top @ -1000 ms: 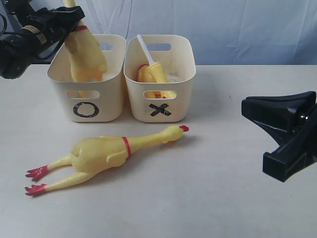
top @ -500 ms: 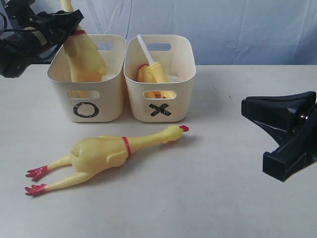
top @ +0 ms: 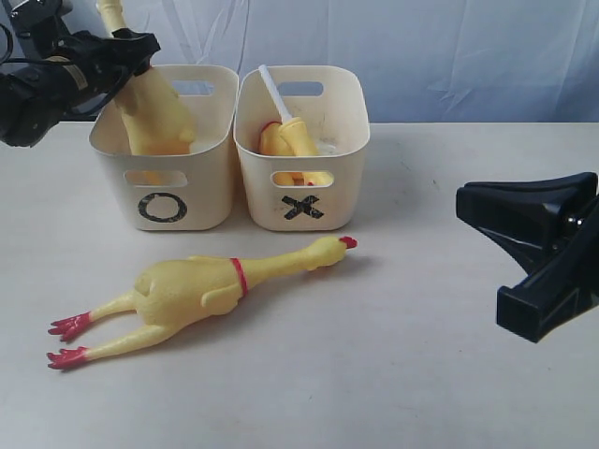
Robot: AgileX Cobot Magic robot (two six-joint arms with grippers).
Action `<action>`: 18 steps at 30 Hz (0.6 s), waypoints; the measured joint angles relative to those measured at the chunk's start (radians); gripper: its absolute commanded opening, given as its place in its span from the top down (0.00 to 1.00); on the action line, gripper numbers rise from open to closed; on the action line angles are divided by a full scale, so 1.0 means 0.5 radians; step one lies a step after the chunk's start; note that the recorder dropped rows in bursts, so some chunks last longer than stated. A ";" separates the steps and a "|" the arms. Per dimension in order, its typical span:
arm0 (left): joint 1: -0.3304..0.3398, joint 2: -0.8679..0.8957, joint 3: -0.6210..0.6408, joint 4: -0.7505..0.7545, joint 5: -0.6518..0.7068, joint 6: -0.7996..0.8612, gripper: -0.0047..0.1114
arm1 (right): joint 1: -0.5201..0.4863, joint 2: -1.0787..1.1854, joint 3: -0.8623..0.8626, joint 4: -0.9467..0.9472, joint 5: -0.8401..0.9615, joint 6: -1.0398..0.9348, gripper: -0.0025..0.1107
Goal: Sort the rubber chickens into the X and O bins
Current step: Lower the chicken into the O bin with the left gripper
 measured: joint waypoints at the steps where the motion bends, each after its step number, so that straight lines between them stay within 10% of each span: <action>1: 0.000 0.000 0.000 0.000 0.009 0.014 0.49 | 0.000 0.000 0.000 0.000 0.000 0.000 0.98; 18: 0.000 0.000 -0.009 0.036 0.176 0.388 0.49 | 0.000 0.000 0.000 0.029 0.000 0.000 0.98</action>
